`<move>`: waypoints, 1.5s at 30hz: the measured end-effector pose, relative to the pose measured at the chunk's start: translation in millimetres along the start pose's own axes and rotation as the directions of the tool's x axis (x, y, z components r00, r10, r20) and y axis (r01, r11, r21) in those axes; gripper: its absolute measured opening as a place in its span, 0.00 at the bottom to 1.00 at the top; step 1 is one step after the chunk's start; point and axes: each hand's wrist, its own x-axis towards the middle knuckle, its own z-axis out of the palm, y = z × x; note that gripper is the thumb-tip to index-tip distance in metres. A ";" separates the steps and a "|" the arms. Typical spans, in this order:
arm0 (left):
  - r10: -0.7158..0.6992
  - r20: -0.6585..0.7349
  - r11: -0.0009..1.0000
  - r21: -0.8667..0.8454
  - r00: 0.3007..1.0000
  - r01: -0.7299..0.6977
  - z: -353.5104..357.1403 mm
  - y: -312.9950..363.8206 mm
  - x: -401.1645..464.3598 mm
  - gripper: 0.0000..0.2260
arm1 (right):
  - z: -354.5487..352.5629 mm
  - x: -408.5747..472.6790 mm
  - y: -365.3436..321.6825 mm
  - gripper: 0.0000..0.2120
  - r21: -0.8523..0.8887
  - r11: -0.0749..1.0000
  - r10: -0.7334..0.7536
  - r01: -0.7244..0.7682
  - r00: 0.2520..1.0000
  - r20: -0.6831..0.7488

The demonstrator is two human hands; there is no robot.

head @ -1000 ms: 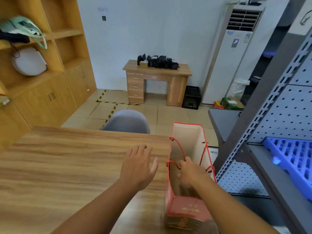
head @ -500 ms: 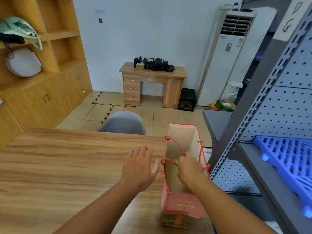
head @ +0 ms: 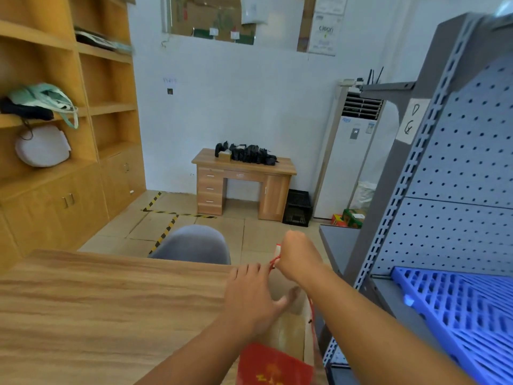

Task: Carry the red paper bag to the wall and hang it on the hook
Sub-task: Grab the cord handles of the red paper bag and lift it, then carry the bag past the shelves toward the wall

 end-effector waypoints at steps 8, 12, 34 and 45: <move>-0.146 0.014 0.989 -0.029 0.989 0.147 6.2 5.2 4.1 0.17 | 4.1 -4.6 -10.9 0.06 0.307 0.948 0.059 -0.079 0.996 0.074; -0.026 -0.045 0.999 0.028 0.999 0.027 -18.4 -28.4 14.6 0.05 | -1.4 -15.3 -0.3 0.10 0.304 0.952 -0.105 0.026 0.963 0.249; -0.214 -0.173 0.924 0.285 0.962 0.256 -165.5 -103.3 -80.6 0.04 | -5.6 -67.1 -105.7 0.02 -0.018 0.559 -0.824 0.829 0.553 -0.122; -0.542 -0.360 0.748 0.206 0.760 0.631 -214.4 -101.6 -224.8 0.05 | 20.8 -127.8 -184.9 0.04 0.429 0.269 -0.941 0.862 0.330 -0.072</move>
